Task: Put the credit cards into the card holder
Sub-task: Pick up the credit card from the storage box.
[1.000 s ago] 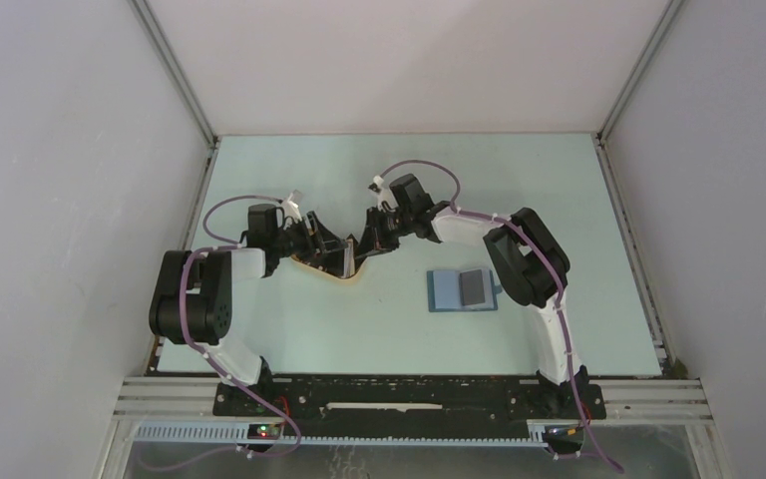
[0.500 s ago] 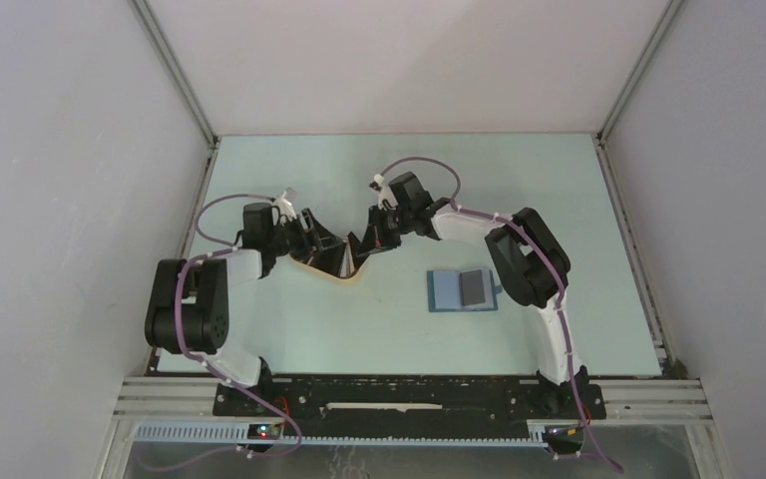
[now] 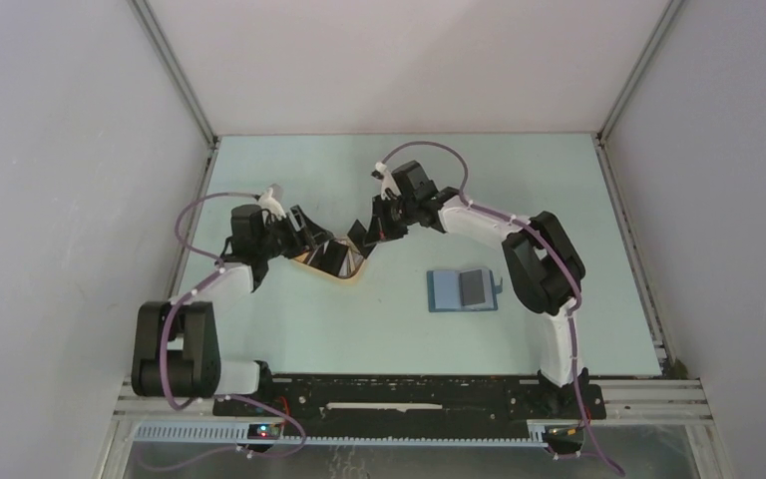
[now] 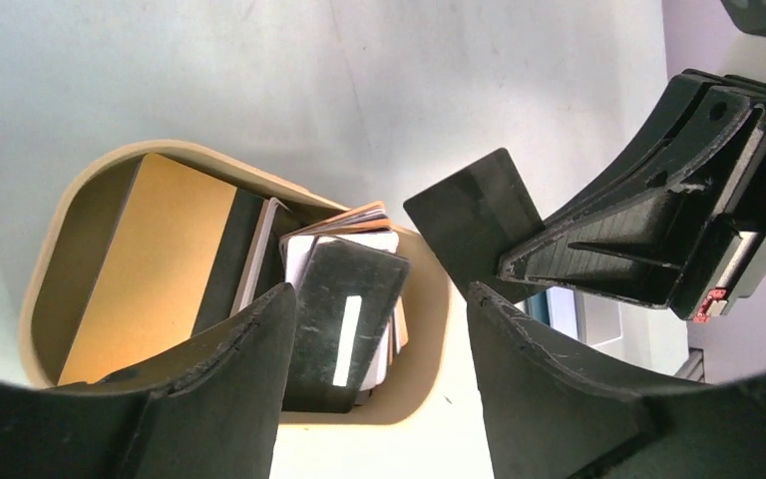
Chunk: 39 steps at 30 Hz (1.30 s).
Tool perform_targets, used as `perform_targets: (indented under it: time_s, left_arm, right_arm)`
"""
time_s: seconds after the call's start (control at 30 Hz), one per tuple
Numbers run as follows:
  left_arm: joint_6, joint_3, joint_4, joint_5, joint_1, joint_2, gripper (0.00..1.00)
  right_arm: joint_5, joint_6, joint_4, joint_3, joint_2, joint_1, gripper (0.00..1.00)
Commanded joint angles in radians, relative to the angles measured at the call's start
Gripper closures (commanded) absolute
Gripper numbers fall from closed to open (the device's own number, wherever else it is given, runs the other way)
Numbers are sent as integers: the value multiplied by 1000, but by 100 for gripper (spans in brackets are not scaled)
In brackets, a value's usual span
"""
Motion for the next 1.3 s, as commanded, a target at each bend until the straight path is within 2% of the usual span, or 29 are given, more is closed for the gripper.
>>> perform_targets:
  time_s: [0.0, 0.17, 0.3, 0.47, 0.63, 0.73, 0.83, 0.93, 1.07, 1.17, 1.27]
  left_arm:
    - [23, -22, -25, -71, -29, -166, 30]
    - [44, -40, -95, -129, -85, -394, 21]
    - [30, -80, -113, -176, -113, -621, 1]
    - [-59, -149, -11, -93, -119, -758, 0]
    - [-239, -223, 218, 54, -144, -731, 0]
    - [-191, -212, 224, 20, -276, -719, 2]
    - [-102, -211, 220, -100, -455, -713, 3]
    - [-67, -253, 315, -227, -616, -690, 4]
    - [-102, -330, 534, -386, -757, -641, 4]
    - [-98, -333, 646, -467, -838, -579, 4]
    - [-85, -304, 717, -518, -881, -511, 4]
  right_arm:
    - [40, -92, -26, 36, -112, 2, 100]
    - [-34, -198, -26, -46, -221, -20, 100]
    - [-203, -369, -86, -123, -366, -69, 100]
    - [-353, -597, -211, -247, -615, -128, 100]
    - [-466, -675, -252, -394, -823, -224, 100]
    - [-570, -664, -242, -472, -904, -312, 100]
    - [-665, -623, -217, -540, -950, -364, 100]
    - [-762, -470, -32, -625, -990, -399, 100]
    - [-803, -293, 151, -688, -1027, -406, 100]
    - [-800, -164, 288, -732, -1034, -403, 100]
    - [-815, -131, 312, -736, -1017, -391, 100]
